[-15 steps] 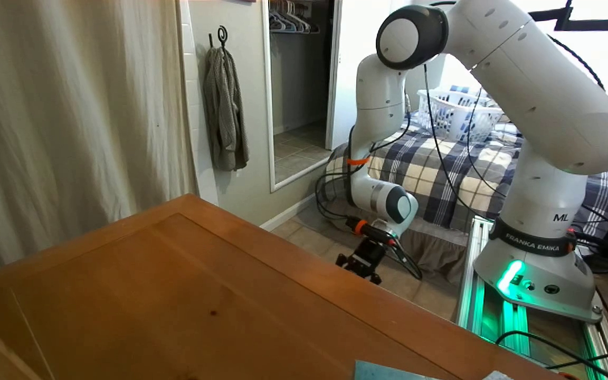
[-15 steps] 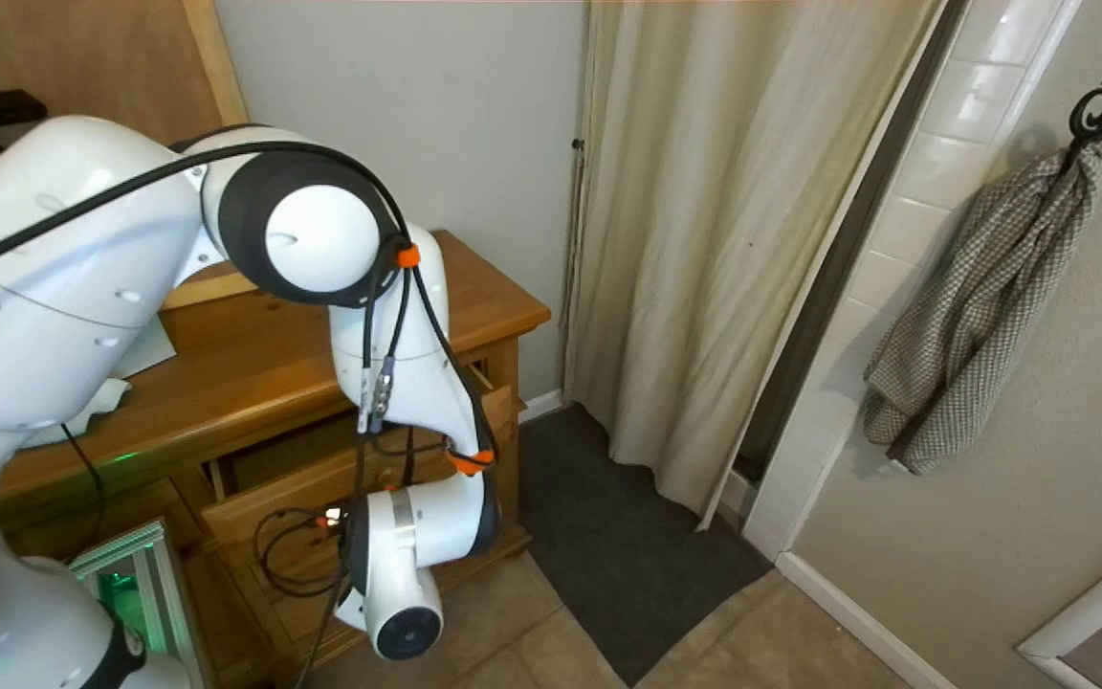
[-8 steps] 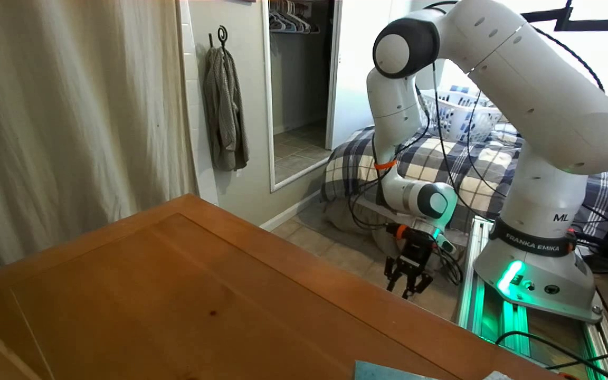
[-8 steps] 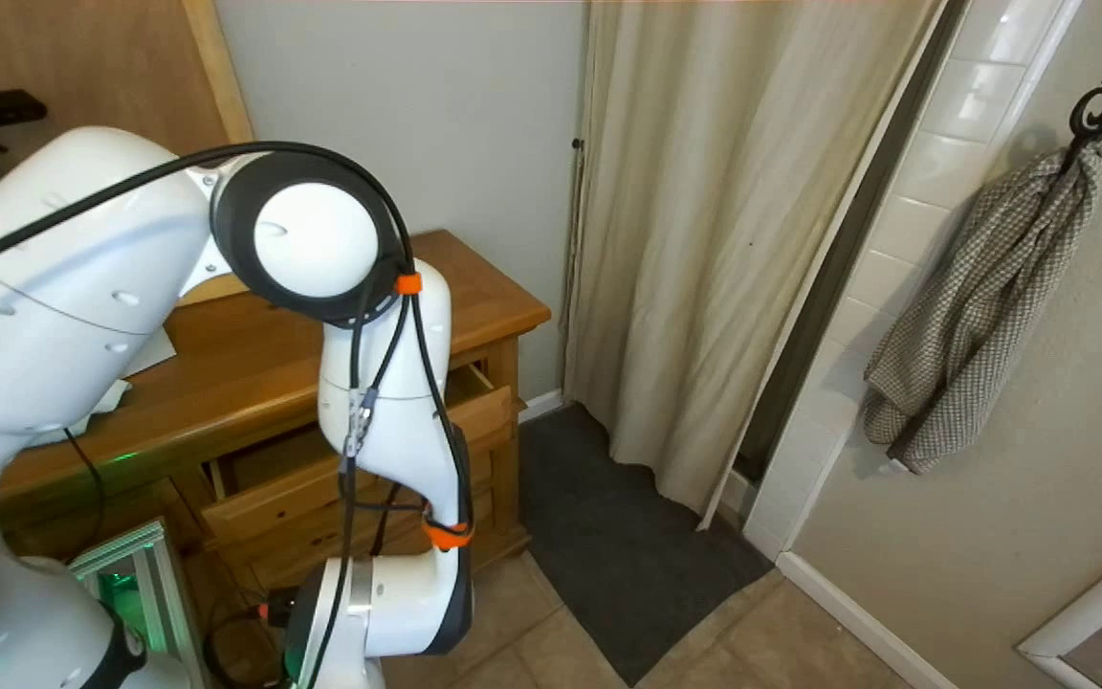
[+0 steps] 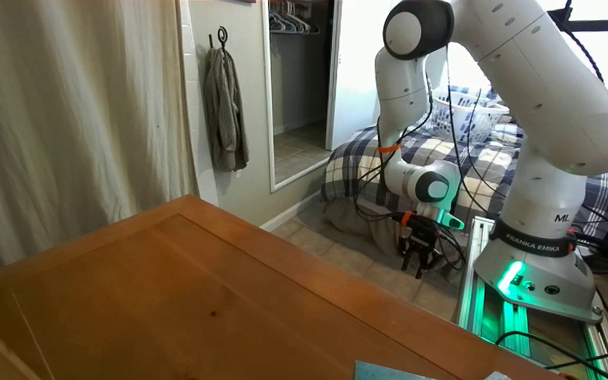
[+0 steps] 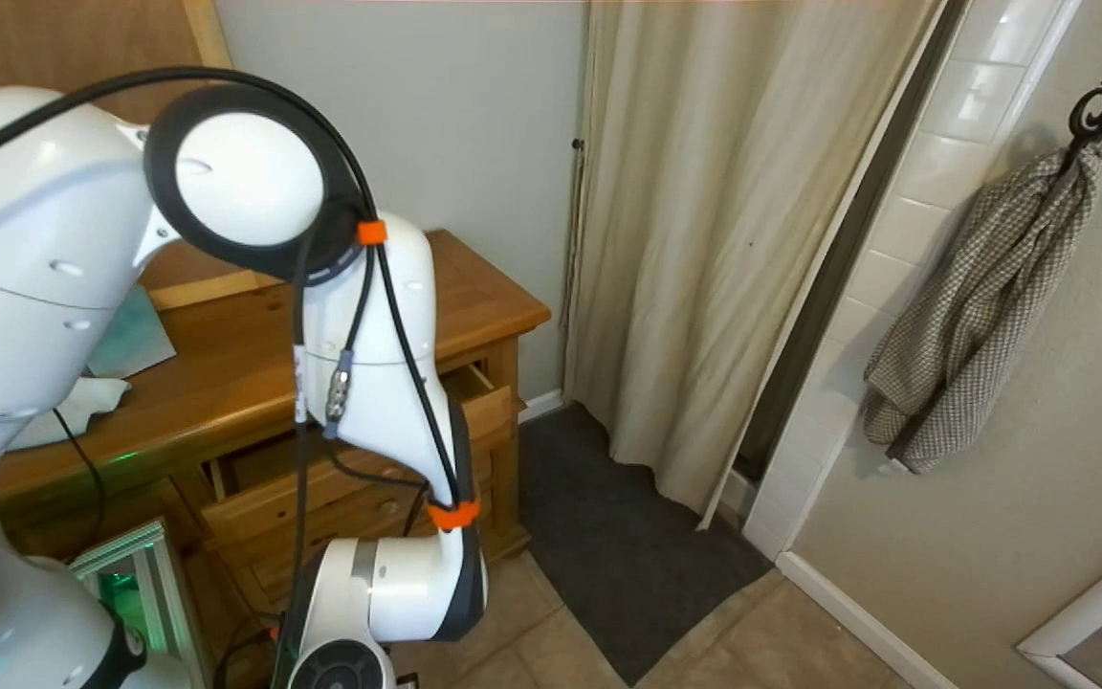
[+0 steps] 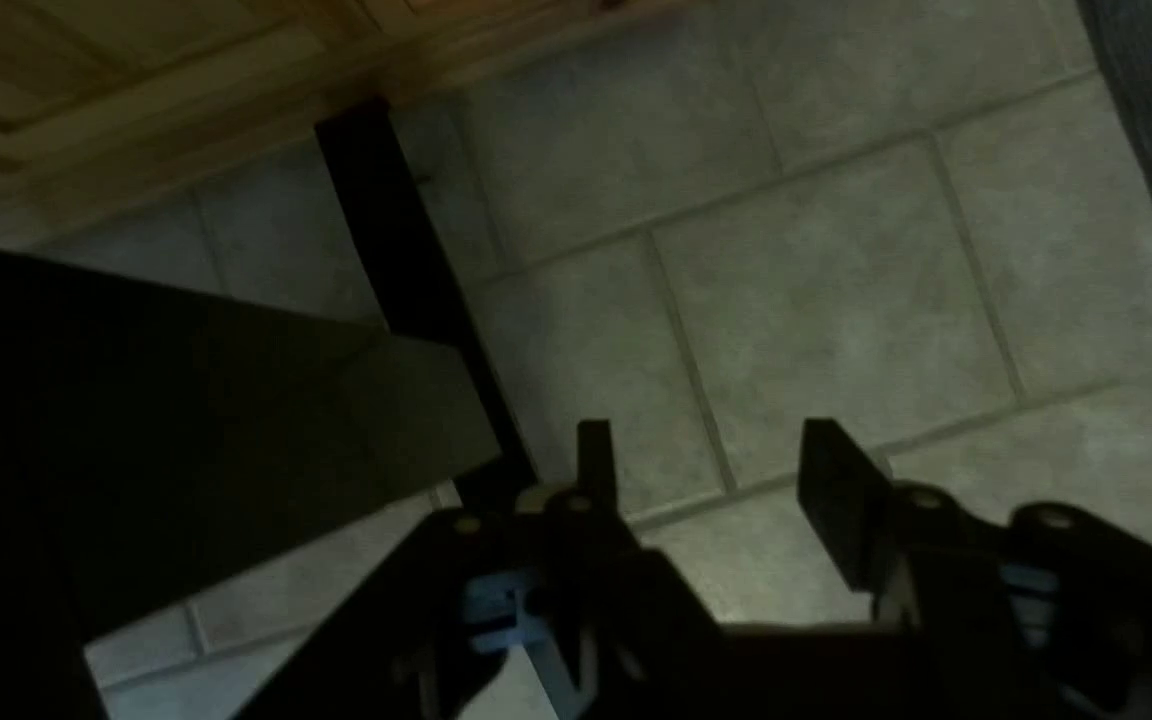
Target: Open the top drawer
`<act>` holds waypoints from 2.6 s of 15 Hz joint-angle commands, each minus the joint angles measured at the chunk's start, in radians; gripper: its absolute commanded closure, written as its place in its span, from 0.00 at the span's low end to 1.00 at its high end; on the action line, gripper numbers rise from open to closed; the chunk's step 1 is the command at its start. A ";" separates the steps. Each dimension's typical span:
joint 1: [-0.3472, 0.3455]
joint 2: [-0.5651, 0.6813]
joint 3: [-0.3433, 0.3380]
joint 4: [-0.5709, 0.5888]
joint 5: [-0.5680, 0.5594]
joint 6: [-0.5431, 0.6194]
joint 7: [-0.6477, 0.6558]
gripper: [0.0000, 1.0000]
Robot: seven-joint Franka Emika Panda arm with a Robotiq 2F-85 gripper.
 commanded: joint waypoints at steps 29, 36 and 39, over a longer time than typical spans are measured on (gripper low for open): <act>0.509 -0.614 0.146 0.005 -0.093 0.628 -0.197 0.00; 0.521 -0.588 0.187 0.023 -0.148 0.538 -0.180 0.00; 0.518 -0.587 0.182 0.023 -0.148 0.538 -0.180 0.00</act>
